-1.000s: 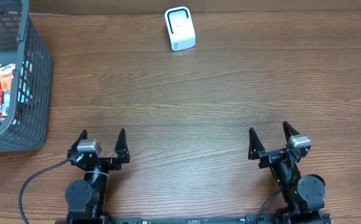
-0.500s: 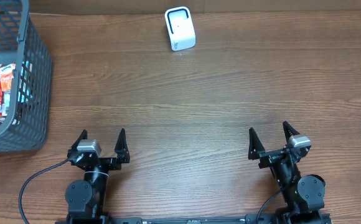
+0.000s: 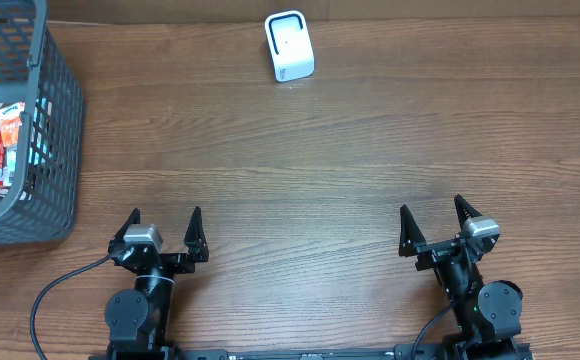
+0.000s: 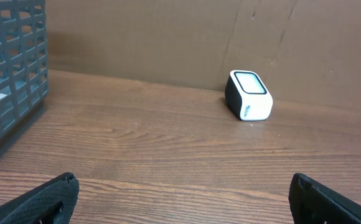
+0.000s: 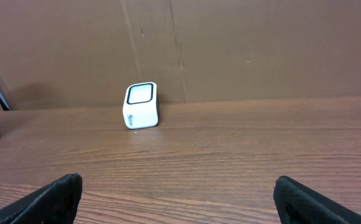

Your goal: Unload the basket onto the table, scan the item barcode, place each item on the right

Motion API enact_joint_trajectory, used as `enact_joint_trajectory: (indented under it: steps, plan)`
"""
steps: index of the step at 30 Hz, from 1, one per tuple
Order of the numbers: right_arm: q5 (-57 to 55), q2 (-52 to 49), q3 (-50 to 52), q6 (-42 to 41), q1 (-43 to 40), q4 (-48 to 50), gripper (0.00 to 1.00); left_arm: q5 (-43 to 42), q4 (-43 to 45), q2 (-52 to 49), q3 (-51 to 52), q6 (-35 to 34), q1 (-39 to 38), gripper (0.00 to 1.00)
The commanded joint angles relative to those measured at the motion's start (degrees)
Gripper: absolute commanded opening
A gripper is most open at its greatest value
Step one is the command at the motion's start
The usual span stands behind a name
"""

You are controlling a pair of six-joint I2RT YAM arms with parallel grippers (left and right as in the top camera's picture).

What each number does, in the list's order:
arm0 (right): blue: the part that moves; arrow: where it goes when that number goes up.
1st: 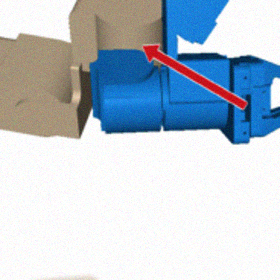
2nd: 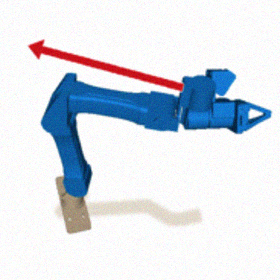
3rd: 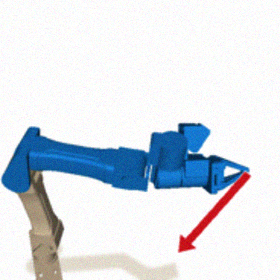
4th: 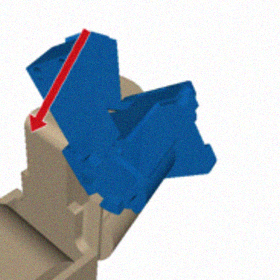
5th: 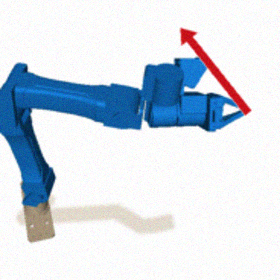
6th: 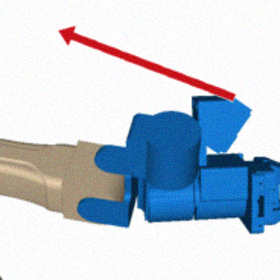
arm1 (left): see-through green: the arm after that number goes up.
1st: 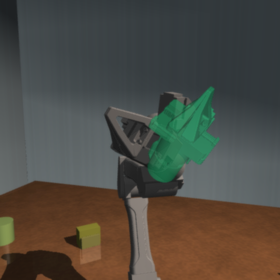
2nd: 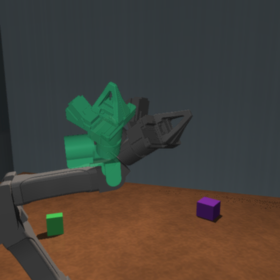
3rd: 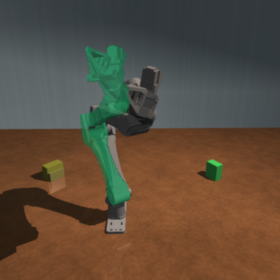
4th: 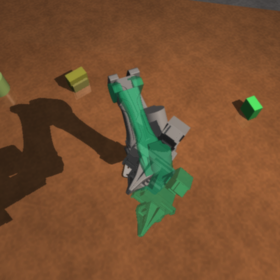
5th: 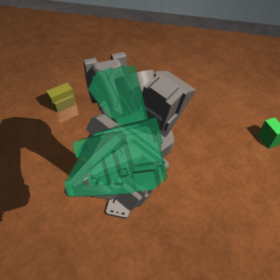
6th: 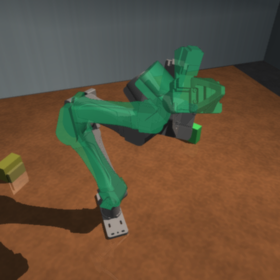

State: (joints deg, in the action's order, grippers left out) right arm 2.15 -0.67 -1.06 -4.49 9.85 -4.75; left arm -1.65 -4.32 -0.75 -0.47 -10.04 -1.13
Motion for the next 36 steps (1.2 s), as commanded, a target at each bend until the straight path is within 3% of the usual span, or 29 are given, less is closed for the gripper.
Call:
enact_joint_trajectory:
  steps: [1,17,26,36]
  plan:
    - [0.11,0.50,0.61,0.04,0.15,0.11,1.00,0.15,-0.09,0.50,0.20,1.25,-0.24,1.00]
    - [0.11,0.50,0.61,0.04,0.15,0.11,1.00,1.88,-0.04,0.50,0.20,1.29,-0.24,1.00]
    - [0.11,0.50,0.61,0.04,0.15,0.11,1.00,-1.22,-1.51,0.44,-0.57,2.78,-0.24,1.00]
    - [0.11,0.50,0.61,0.04,0.15,0.11,1.00,-2.25,-24.48,-2.95,-17.68,4.79,-0.24,1.00]
